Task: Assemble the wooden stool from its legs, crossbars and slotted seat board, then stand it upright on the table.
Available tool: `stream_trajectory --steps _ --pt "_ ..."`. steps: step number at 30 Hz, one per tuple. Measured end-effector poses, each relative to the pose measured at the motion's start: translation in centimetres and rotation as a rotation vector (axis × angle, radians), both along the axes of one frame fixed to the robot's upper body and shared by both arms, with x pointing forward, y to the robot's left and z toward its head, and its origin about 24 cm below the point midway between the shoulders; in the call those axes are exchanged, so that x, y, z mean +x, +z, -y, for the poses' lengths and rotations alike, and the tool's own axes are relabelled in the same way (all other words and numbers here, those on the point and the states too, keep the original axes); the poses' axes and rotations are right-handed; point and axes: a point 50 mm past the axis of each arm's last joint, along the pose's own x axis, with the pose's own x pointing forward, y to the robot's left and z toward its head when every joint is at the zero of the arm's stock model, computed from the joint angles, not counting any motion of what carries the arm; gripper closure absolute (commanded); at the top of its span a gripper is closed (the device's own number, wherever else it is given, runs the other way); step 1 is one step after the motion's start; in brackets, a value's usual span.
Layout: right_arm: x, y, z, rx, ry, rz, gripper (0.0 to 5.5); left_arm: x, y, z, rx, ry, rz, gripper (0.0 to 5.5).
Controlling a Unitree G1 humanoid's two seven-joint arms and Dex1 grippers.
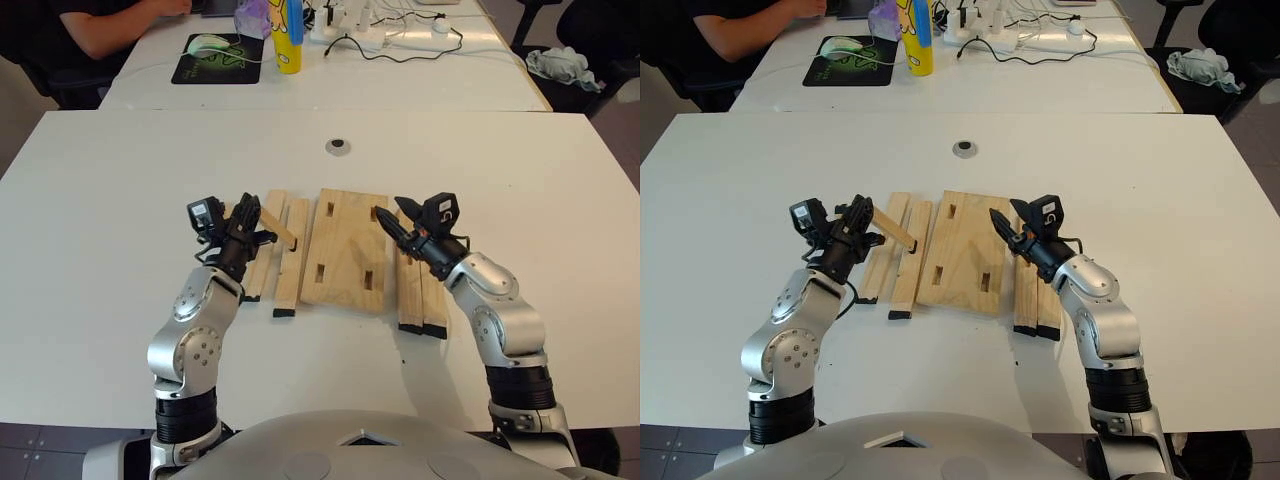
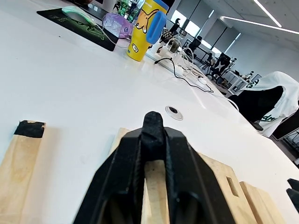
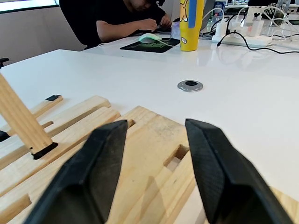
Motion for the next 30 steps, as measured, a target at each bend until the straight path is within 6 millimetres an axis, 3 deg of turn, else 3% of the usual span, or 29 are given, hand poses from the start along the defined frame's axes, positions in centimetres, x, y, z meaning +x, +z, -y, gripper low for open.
stream_trajectory --steps 9,16,30 --pt "-0.5 0.7 -0.7 -0.077 -0.043 -0.012 3.21 0.4 0.9 3.0 0.230 -0.123 0.051 5.07" --pt "-1.0 1.2 -1.1 -0.176 -0.093 0.022 3.21 0.2 0.9 3.9 0.364 -0.217 0.097 5.07" --pt "-1.6 0.7 -2.0 -0.176 -0.139 -0.014 3.21 0.4 0.4 2.4 0.177 -0.109 0.028 5.07"
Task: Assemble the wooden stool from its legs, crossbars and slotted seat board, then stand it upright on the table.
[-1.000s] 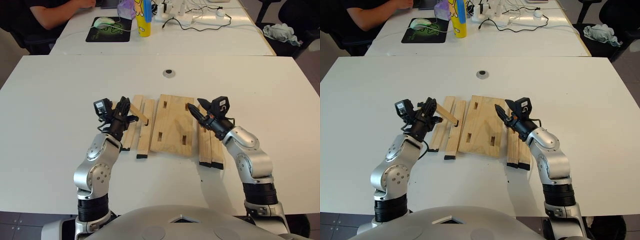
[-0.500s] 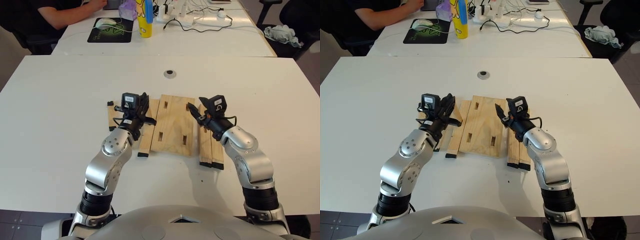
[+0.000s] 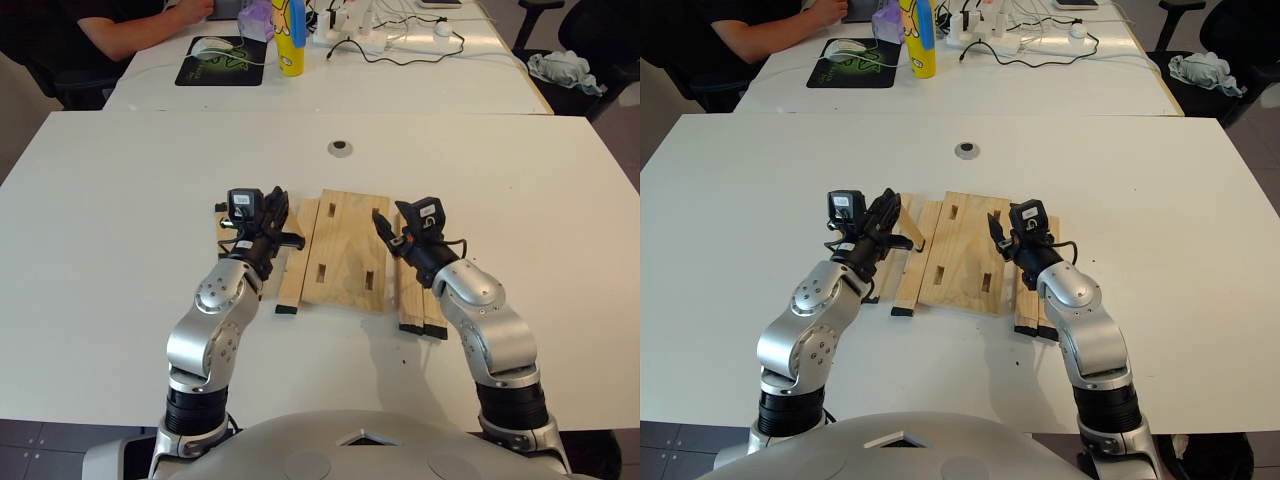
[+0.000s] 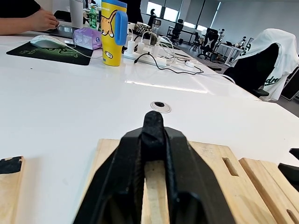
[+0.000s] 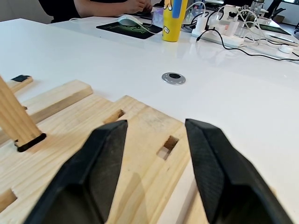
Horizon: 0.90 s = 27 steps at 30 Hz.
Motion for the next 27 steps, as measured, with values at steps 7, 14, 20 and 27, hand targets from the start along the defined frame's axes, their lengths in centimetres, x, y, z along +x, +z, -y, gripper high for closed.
stream_trajectory --steps 7,14,20,27 --pt "-0.4 -0.1 -0.1 -0.013 -0.042 -0.003 3.21 0.1 -0.2 -0.5 -0.064 0.056 -0.036 5.07" --pt "-0.6 0.3 -0.4 -0.009 -0.060 0.000 3.21 0.1 -0.3 -1.0 -0.099 0.085 -0.053 5.07" --pt "-0.7 0.2 -0.5 -0.019 -0.078 -0.009 3.21 0.2 -0.5 -1.4 -0.118 0.106 -0.064 5.07" --pt "-0.8 0.0 -0.7 -0.021 -0.075 -0.022 3.21 0.4 -0.7 -2.0 -0.149 0.121 -0.077 5.07"
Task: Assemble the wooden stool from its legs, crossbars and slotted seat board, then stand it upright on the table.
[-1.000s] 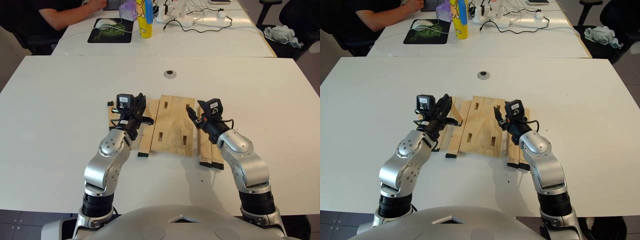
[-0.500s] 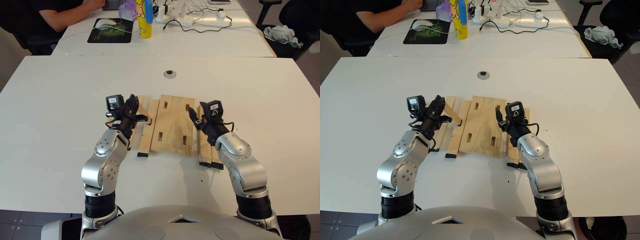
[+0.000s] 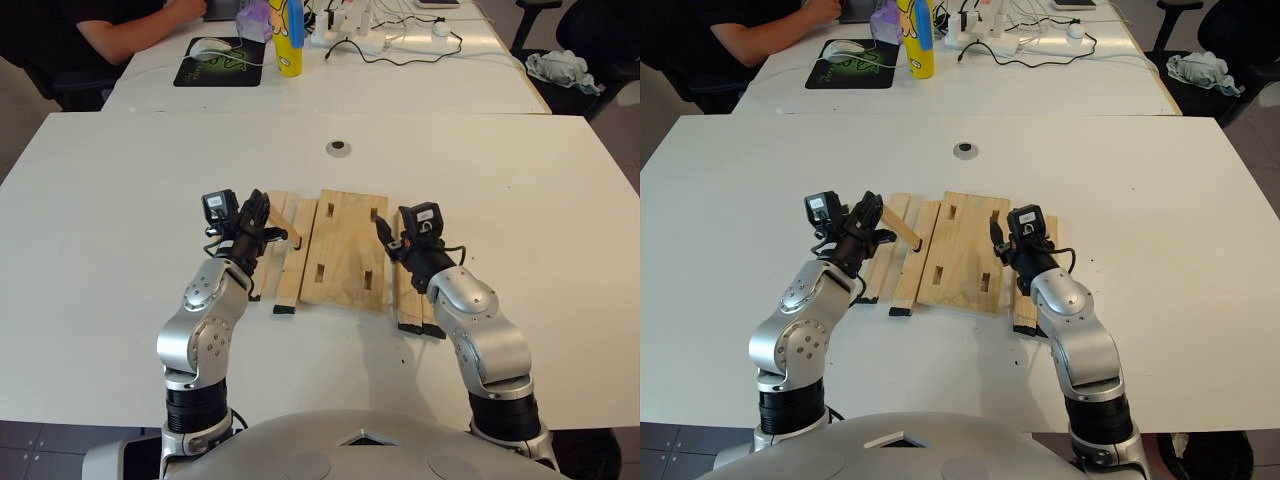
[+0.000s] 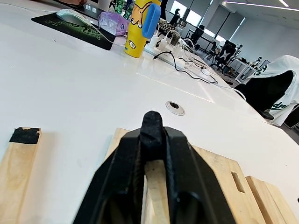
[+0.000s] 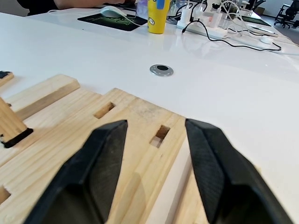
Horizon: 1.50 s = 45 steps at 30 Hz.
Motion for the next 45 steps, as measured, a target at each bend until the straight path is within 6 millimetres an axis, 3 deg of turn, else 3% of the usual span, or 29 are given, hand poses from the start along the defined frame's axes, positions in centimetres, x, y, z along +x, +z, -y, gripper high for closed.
stream_trajectory --steps 5,13,20,28,41,42,44,45 --pt "0.0 0.0 -0.2 0.003 0.003 0.001 3.21 0.2 0.1 0.0 0.033 -0.047 0.013 5.06" --pt "0.1 0.1 -0.4 0.016 -0.001 0.006 3.21 0.4 0.3 0.6 0.287 -0.158 0.062 5.06" --pt "0.0 0.0 -0.5 0.014 0.001 -0.009 3.21 0.7 0.0 -0.4 0.319 -0.100 0.058 5.06" --pt "0.4 0.3 -0.7 -0.016 0.019 0.010 3.21 0.2 -0.4 1.0 0.405 -0.192 0.087 5.06" --pt "1.4 0.2 -1.0 -0.033 0.045 0.020 3.21 0.7 -0.5 1.7 0.381 -0.221 0.107 5.06" --pt "1.5 0.1 -1.0 -0.033 0.047 0.019 3.21 0.7 -0.6 1.6 0.376 -0.215 0.112 4.70" --pt "1.6 0.1 -1.0 -0.033 0.052 0.022 3.21 0.6 -0.9 1.6 0.369 -0.214 0.105 4.49" --pt "1.6 0.1 -1.0 -0.032 0.054 0.026 3.21 0.3 -2.0 1.5 0.370 -0.219 0.054 4.33"
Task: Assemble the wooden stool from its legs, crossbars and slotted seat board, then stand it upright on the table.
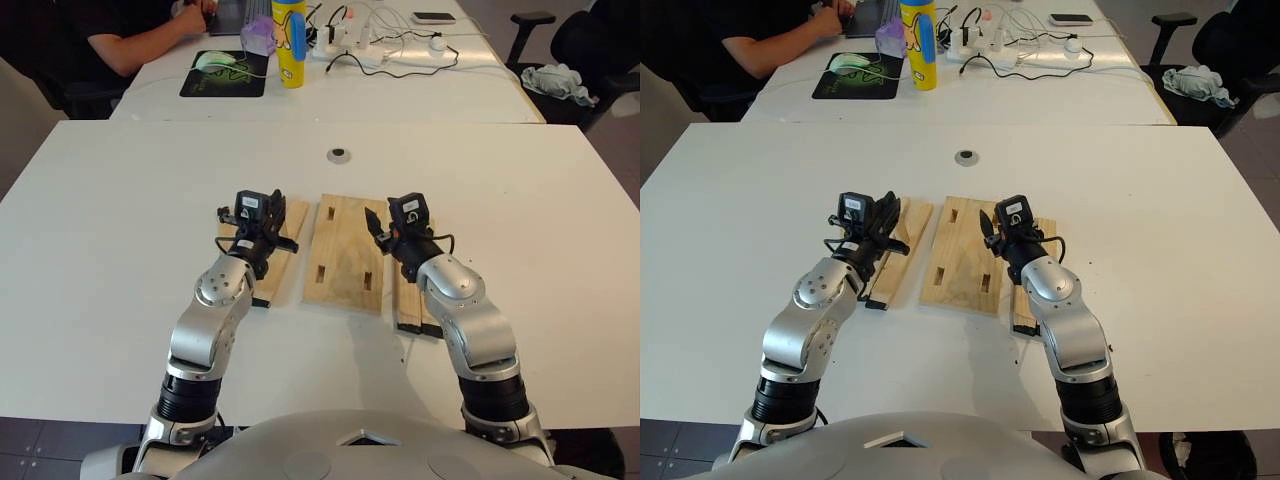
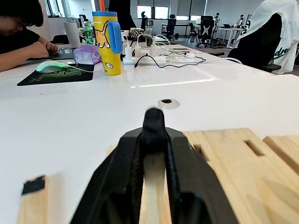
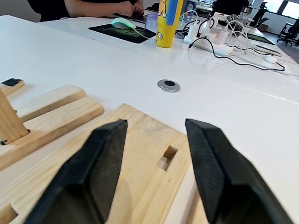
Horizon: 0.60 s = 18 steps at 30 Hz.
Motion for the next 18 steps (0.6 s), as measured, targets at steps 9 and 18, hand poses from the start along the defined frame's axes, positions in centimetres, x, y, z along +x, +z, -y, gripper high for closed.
stream_trajectory --steps 9,18 --pt "0.3 -0.4 -0.3 0.004 0.014 -0.008 3.21 0.1 2.3 0.4 -0.023 -0.041 0.147 3.48" --pt "1.0 -1.0 -0.4 0.009 0.024 -0.006 3.21 0.1 8.4 -0.7 -0.066 -0.034 0.415 3.67"
